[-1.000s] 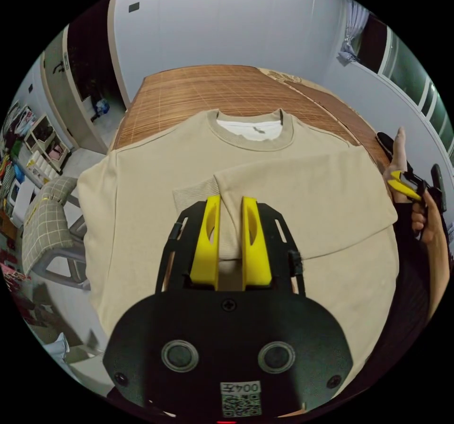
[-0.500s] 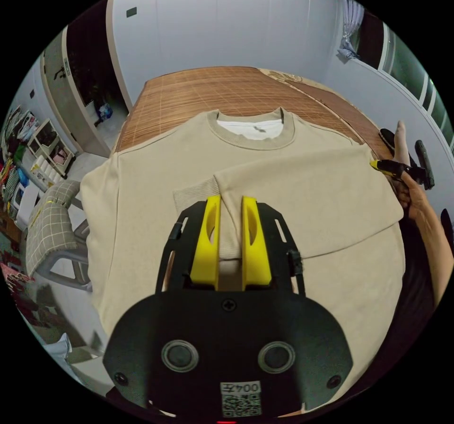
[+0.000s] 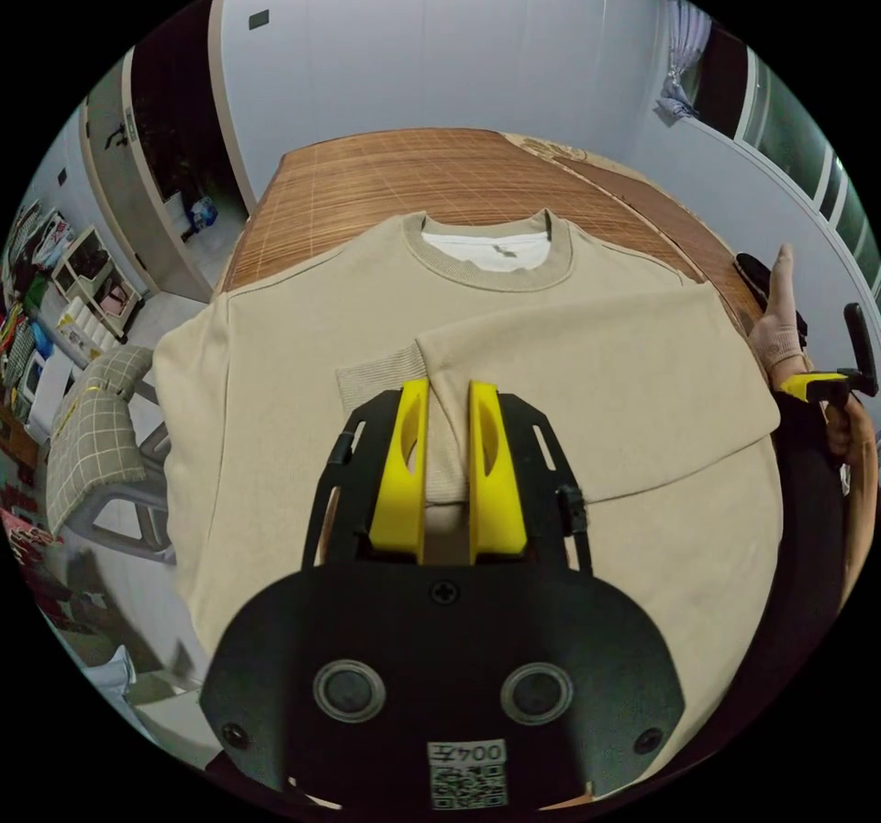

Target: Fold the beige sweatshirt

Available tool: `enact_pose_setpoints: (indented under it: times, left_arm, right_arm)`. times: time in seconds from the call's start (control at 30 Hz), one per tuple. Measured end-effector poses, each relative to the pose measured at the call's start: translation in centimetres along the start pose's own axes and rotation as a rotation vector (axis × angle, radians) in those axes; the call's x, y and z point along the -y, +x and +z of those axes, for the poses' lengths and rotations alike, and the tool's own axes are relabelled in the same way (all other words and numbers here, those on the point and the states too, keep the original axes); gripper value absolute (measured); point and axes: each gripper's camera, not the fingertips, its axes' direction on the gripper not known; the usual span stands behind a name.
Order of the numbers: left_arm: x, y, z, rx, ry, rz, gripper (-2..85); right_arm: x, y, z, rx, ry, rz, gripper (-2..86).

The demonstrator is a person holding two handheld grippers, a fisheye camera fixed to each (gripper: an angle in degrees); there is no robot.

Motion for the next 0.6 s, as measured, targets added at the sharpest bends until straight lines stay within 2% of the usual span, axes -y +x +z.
enact_pose_setpoints:
  times: [0.2,0.4,0.6]
  left_arm:
    - [-0.4,0.6,-0.2,0.001,0.001,0.000,6.3]
    - [-0.8,0.8,-0.7,-0.006,0.002,-0.003,6.4]
    - [-1.2,0.8,-1.7,-0.005,0.002,-0.002,6.5]
  right_arm:
    - [1.0,-3.1,2.5,-0.104,-0.153,-0.112,10.5]
    - [1.6,-4.7,3.6,-0.184,-0.193,-0.143,11.0]
    - [1.8,-6.8,5.3,-0.275,-0.248,-0.188,4.4]
